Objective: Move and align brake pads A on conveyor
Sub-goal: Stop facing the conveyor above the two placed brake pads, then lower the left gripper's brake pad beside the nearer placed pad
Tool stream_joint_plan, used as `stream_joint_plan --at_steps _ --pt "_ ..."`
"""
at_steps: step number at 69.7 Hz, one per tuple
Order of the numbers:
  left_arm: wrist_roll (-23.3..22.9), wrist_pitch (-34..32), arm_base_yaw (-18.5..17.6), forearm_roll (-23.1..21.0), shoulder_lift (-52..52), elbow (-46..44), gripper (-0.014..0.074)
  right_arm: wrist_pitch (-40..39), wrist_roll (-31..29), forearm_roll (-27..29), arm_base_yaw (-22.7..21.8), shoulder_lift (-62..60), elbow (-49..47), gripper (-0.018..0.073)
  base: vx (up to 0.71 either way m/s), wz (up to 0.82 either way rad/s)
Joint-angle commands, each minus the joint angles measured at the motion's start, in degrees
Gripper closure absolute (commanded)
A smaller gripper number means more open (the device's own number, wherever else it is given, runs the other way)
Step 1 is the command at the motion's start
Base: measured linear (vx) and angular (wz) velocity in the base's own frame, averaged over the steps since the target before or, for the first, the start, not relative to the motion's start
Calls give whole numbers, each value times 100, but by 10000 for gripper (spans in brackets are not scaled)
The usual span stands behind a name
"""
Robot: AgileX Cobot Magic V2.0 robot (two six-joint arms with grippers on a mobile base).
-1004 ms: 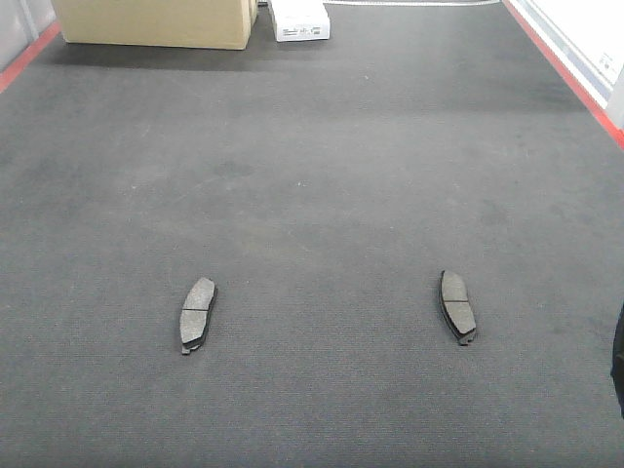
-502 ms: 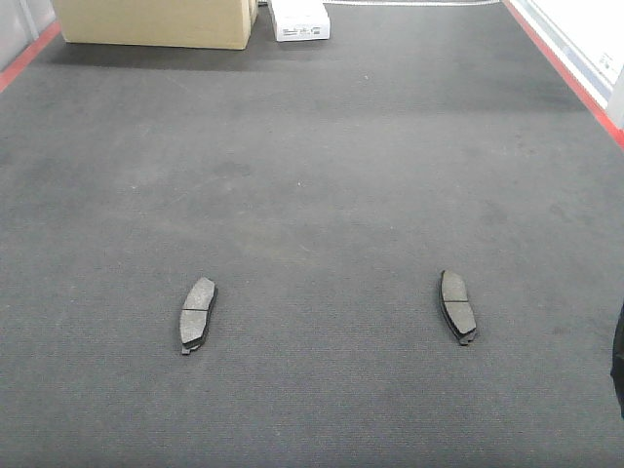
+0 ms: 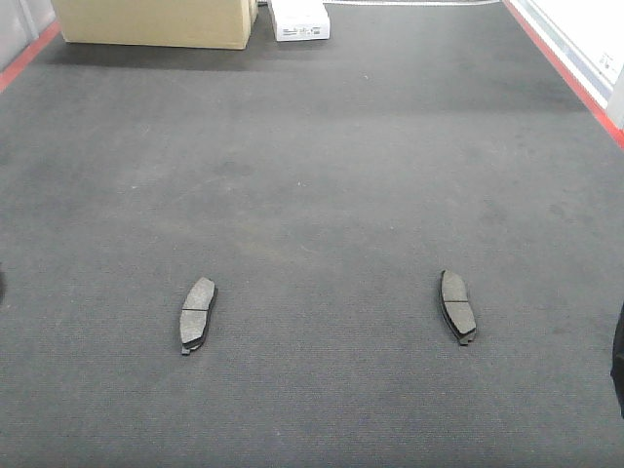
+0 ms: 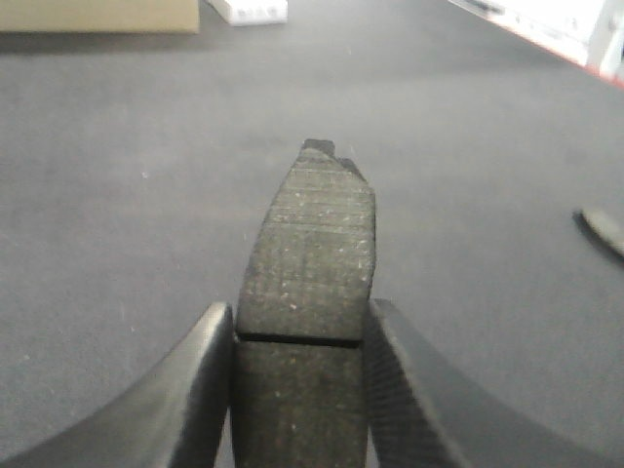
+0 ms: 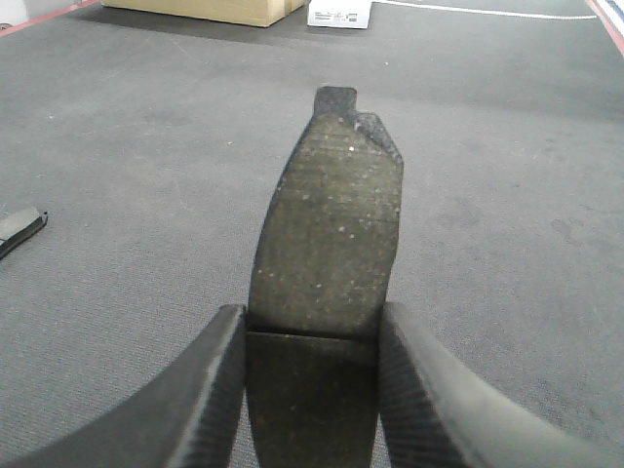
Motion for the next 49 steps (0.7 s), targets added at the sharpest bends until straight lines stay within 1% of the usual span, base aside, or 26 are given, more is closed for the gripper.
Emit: stream_joint_plan --at_steps 1,5,7,9,14,15,20,26,29,32,39,49 --pt "667 -591 -39 -521 501 -229 492 -547 -35 -121 -8 40 -183 448 0 0" --pt "1252 -591 -39 -873 922 -355 492 -547 -35 -121 -8 40 -183 448 0 0" --pt "1459 -591 -39 -1068 1077 -409 492 -547 -35 -121 -8 40 -183 448 0 0" --pt "1816 -591 -39 -1270 1344 -484 491 -547 -35 -121 -8 40 -183 448 0 0" --pt "2524 -584 -39 -1829 1915 -730 491 -547 -35 -121 -8 40 -183 448 0 0" --pt "2661 -583 -39 -1877 2035 -776 490 -547 -35 -121 -8 40 -183 448 0 0" --pt "3310 -518 -54 -2451 2667 -1038 488 -547 -35 -121 -8 40 -183 448 0 0" --pt "3988 -439 -152 -2960 3393 -1357 486 -547 -35 -121 -8 40 -183 448 0 0" --pt "4159 -426 -222 -3146 3746 -1520 486 -547 -35 -121 -8 40 -183 448 0 0" --pt "4310 -416 -353 -3231 4087 -1710 485 -547 -35 -121 -8 40 -183 448 0 0" --pt "4412 -416 -660 -3230 4803 -2078 485 -547 -35 -121 -8 40 -183 448 0 0" --pt "4462 -416 -1218 -3174 5685 -2684 482 -547 -35 -121 -8 40 -183 448 0 0"
